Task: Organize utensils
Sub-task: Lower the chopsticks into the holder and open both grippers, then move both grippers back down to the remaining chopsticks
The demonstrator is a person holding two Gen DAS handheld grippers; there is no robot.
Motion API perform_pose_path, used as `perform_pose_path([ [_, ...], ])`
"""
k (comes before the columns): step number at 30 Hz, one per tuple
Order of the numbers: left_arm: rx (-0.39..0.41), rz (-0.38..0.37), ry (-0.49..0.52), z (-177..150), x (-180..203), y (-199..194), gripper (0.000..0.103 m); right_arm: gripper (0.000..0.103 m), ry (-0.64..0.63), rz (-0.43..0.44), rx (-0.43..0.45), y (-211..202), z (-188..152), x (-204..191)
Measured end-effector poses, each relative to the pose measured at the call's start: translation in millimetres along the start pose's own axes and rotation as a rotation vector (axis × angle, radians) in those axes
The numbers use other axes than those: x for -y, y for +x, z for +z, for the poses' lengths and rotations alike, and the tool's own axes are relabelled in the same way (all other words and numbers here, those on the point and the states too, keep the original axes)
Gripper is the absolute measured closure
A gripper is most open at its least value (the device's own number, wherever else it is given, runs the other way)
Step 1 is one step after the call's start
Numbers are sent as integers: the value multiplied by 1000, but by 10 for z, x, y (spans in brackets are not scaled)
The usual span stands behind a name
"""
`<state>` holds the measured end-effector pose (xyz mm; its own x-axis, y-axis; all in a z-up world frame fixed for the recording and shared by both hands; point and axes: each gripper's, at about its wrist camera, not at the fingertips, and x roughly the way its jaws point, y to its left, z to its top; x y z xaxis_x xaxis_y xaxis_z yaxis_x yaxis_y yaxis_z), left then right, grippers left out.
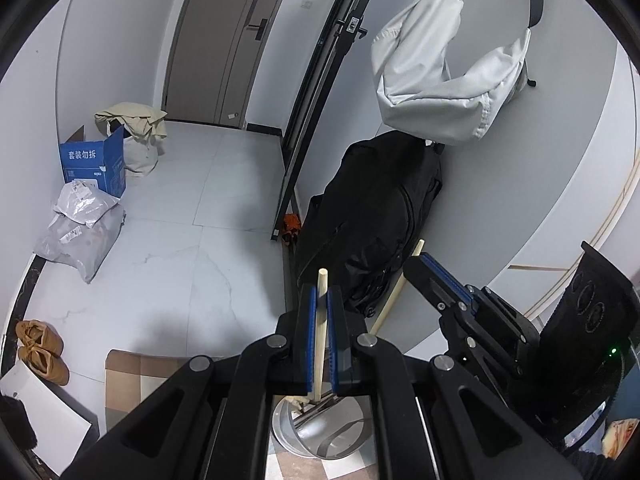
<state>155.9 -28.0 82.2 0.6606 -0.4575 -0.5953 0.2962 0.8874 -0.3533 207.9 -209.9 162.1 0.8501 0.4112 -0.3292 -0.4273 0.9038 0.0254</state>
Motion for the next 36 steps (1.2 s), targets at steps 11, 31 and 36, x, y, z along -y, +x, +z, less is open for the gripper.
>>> perform_pose_path([
  [11, -69, 3, -13, -153, -64, 86, 102, 99, -34, 67, -99, 20, -229, -149],
  [31, 5, 116, -60, -342, -95, -469, 32, 44, 158, 22, -130, -589, -418, -104],
  [36, 47, 151, -42, -462, -18, -659, 23, 33, 155, 20, -94, -841, -381, -268],
])
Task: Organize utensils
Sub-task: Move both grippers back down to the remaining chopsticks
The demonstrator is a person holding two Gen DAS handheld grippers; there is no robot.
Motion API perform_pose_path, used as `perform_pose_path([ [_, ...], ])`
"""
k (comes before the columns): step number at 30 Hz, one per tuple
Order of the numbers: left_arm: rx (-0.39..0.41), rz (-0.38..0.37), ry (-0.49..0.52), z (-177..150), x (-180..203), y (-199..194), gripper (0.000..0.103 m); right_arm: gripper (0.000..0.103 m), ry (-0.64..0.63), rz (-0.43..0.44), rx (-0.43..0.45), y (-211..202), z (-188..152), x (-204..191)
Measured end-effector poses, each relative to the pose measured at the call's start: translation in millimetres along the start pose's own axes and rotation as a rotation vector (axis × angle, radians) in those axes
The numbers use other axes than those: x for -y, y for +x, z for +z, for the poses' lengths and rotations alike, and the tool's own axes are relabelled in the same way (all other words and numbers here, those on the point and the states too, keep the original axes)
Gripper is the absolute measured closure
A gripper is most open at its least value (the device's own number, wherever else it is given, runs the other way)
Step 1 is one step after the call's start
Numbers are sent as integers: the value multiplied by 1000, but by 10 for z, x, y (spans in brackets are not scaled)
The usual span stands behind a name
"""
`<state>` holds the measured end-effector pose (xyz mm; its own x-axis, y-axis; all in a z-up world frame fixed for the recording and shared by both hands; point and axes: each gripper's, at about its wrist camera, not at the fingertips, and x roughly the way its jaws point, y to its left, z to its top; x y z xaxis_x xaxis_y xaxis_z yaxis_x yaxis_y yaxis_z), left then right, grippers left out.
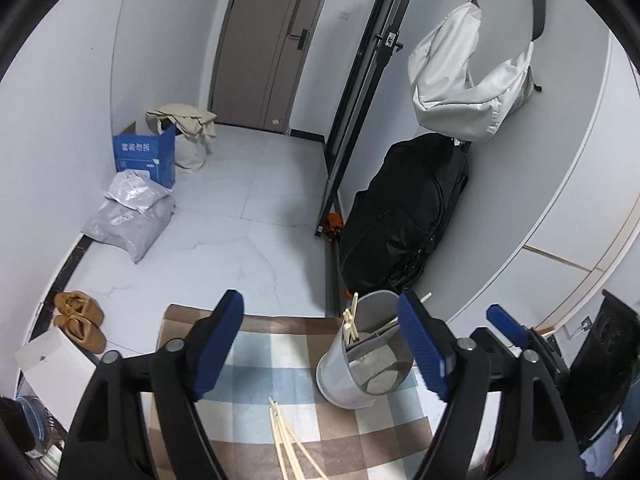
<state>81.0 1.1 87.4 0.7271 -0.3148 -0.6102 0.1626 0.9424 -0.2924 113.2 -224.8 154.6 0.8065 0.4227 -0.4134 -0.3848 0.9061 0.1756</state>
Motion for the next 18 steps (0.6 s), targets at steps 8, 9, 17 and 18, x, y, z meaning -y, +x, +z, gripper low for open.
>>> perform_pose_path([
  [8, 70, 46, 32, -132, 55, -263, 15, 20, -15, 12, 57, -350, -62, -299],
  [9, 76, 51, 35, -157, 34, -292, 13, 19, -14, 13, 62, -380, -72, -320],
  [17, 145, 99, 66, -369, 22, -438, 5, 2, -26, 13, 108, -607, -212, -536],
  [18, 152, 108, 75, -401, 30, -459, 4, 1, -27, 10, 112, -624, -234, -555],
])
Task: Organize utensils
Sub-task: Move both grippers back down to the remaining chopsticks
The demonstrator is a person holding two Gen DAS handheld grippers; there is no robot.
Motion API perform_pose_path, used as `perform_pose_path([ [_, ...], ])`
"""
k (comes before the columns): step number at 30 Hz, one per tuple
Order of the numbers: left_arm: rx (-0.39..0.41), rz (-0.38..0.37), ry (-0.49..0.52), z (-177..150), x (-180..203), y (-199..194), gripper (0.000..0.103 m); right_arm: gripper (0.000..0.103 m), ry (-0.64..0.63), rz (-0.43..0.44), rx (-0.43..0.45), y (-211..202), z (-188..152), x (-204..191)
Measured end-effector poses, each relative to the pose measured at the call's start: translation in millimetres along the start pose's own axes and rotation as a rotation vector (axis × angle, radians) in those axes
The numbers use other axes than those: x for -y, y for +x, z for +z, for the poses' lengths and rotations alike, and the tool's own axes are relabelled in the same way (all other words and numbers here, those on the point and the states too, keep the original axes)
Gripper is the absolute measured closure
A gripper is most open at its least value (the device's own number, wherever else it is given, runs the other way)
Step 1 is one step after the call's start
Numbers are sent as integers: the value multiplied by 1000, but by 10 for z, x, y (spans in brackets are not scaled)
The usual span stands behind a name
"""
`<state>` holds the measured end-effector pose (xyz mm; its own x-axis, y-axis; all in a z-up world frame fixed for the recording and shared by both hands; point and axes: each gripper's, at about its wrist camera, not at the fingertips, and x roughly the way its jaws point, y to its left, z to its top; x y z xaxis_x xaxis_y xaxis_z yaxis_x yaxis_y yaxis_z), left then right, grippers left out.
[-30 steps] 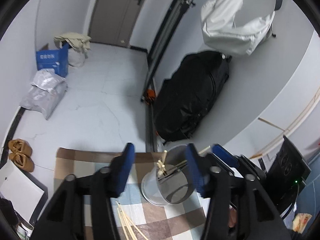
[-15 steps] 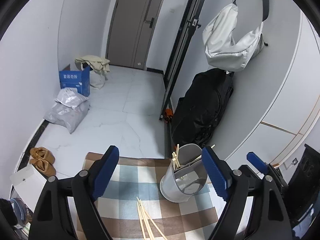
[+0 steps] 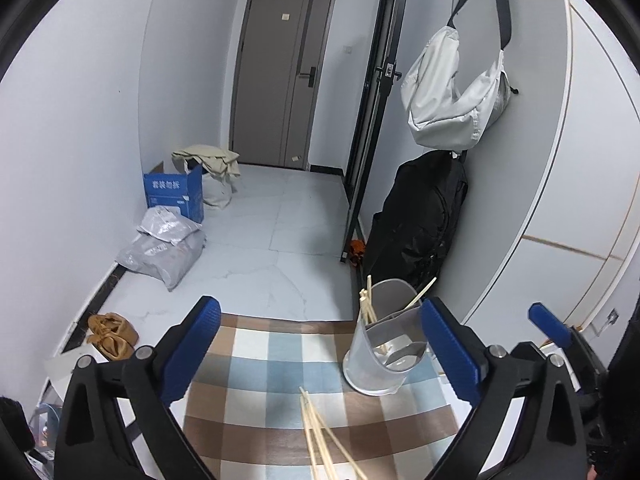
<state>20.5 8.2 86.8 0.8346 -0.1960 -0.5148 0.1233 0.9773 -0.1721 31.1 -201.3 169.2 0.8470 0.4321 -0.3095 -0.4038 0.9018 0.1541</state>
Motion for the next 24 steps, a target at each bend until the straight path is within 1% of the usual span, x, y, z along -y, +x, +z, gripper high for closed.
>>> perform_pose_path([
  [3, 25, 4, 17, -91, 2, -42, 2, 0, -13, -3, 12, -45, -87, -60],
  [7, 31, 9, 8, -226, -59, -24, 2, 0, -12, -26, 3, -59, -228, -98],
  [9, 42, -6, 6, -314, -92, -30, 2, 0, -2, -24, -5, -58, -314, -108],
  [11, 48, 19, 4, -419, -129, -1, 2, 0, -3, -34, -16, -45, -403, -127],
  [14, 41, 26, -8, -536, -183, 57, 2, 0, -10, -45, -30, -24, -549, -157],
  [19, 16, 48, -19, -691, -277, 179, 2, 0, 6, -47, -86, 78, -787, -154],
  [24, -3, 55, -22, -825, -369, 262, 2, 0, -18, -52, -148, 202, -964, -176],
])
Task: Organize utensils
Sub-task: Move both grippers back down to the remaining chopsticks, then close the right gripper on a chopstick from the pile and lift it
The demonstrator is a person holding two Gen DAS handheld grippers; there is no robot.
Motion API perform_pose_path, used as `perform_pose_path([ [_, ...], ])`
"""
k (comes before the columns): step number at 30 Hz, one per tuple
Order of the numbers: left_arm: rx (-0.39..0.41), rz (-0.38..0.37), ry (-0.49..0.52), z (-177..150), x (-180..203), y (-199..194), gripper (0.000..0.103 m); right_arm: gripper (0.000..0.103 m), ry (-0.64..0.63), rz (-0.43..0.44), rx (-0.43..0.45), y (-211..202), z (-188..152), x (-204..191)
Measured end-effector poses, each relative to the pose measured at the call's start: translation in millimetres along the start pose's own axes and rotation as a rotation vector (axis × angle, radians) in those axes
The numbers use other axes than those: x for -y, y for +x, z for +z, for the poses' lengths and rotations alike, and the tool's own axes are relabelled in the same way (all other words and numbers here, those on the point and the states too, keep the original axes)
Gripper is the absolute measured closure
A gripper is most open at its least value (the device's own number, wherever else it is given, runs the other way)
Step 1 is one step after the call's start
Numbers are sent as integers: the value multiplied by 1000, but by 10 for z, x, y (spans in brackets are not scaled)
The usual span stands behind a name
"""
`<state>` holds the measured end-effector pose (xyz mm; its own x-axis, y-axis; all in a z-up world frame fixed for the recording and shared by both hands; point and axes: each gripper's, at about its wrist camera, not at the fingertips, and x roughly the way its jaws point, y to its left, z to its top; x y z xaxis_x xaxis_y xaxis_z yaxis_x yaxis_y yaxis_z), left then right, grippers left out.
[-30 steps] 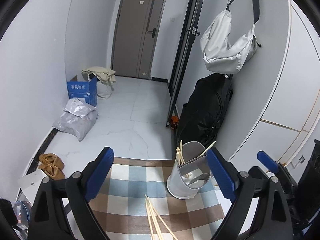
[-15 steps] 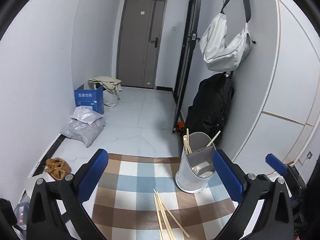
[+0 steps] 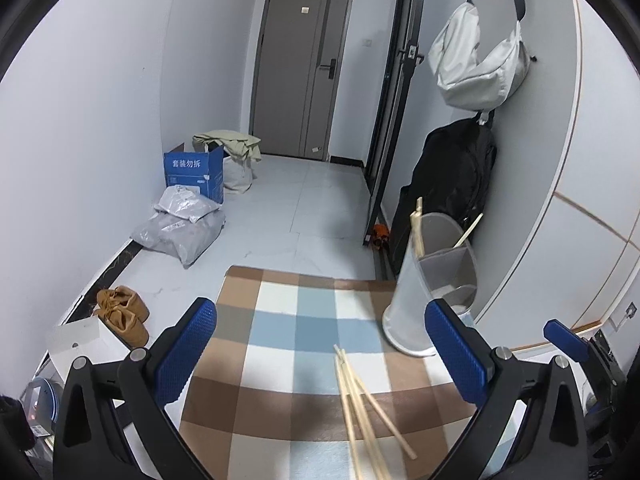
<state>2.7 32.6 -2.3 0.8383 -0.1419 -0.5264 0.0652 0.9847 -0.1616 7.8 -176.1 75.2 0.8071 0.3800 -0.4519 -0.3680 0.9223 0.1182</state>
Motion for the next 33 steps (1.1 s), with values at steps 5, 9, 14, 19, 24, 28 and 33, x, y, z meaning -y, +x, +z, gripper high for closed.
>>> perform_pose_path([
  [5, -50, 25, -12, -56, -140, 80, 2, 2, -5, 3, -82, 222, -145, -22],
  [9, -76, 47, -59, -67, -300, 136, 2, 9, -9, -1, -158, 432, -227, -53],
  [14, -99, 73, -95, -67, -453, 213, 2, 16, -38, -21, -253, 687, -327, -100],
  [19, -110, 87, -141, -43, -601, 296, 2, 28, -75, -63, -363, 960, -428, -117],
  [24, -127, 90, -211, -5, -770, 354, 2, 41, -161, -95, -484, 1222, -520, -155],
  [28, -145, 90, -261, 10, -893, 404, 2, 57, -226, -107, -566, 1410, -612, -189],
  [33, -159, 94, -286, 5, -976, 425, 2, 75, -269, -112, -660, 1654, -760, -231],
])
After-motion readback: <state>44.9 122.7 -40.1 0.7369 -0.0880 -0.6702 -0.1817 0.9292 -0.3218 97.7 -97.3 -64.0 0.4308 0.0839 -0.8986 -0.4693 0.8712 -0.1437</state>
